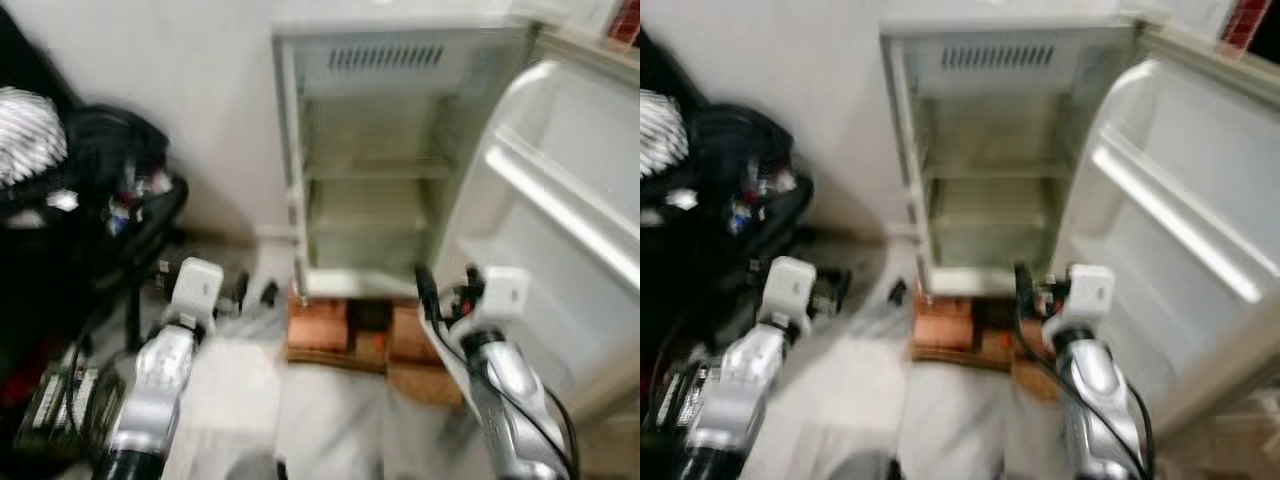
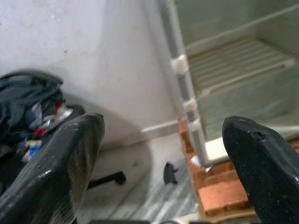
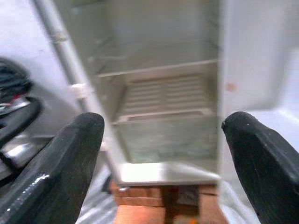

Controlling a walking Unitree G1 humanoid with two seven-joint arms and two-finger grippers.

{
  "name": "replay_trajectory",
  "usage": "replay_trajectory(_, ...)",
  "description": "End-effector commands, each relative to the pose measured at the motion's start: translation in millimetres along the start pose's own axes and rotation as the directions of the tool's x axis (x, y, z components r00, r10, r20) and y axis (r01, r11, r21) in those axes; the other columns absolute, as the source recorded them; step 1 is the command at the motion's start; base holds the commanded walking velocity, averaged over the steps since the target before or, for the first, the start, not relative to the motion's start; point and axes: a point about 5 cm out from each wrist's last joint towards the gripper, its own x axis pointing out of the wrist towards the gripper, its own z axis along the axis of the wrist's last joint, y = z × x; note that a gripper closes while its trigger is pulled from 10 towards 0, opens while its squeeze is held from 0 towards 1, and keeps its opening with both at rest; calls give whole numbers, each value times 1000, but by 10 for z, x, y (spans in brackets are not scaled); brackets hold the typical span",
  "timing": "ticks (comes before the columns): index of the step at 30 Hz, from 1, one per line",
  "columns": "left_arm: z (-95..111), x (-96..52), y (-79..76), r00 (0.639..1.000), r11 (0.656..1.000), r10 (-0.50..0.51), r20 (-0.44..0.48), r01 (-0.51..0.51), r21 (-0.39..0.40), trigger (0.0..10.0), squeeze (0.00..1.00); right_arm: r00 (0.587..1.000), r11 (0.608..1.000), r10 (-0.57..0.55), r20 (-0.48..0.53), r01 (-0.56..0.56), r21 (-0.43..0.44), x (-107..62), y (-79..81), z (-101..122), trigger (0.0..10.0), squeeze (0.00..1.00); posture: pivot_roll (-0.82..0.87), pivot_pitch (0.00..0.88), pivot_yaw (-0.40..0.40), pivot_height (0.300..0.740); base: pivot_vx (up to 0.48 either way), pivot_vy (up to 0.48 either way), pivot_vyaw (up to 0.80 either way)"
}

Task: Restocking fridge

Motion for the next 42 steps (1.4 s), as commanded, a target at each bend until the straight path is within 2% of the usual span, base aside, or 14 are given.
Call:
replay_trajectory(1,22,-6,85,1000,1000,4,22,-4,10,10000,0,1000,1000,6,17,-6,-20,76,97,6,10000,0,7,0,10,740,0,0,0)
replay_trajectory(8,20,-59,124,999,1000,-4,41,4,-5,10000,0,999,1000,28,39,-27,-15,182,155,72,10000,0,9,22,-12,740,0,-161,0)
replay_trajectory(15,-23,-177,46,999,999,29,21,-28,-45,10000,0,997,998,68,26,-68,3,181,198,79,10000,0,19,48,-59,740,0,-478,0)
replay_trajectory(23,-10,-163,50,999,997,40,7,-40,-62,10000,0,991,991,131,-14,-131,6,141,255,30,10000,0,9,60,-82,740,0,-447,0)
replay_trajectory(31,13,-164,38,999,997,40,7,-40,-62,10000,0,989,990,144,-25,-144,15,156,253,29,10000,0,8,65,-84,740,-246,-411,0)
replay_trajectory(33,17,-168,37,999,997,37,8,-36,-63,10000,0,983,984,180,-24,-180,-1,148,293,40,10000,0,8,67,-84,740,-249,-411,0)
replay_trajectory(40,12,-181,40,999,998,33,-2,-33,-56,10000,0,971,972,234,-44,-232,40,142,333,10,10000,0,10,71,-80,740,-257,-405,0)
replay_trajectory(42,2,-188,34,999,998,32,-9,-32,-50,10000,0,958,958,283,-53,-281,53,123,375,0,10000,0,10,71,-78,740,-279,-390,0)
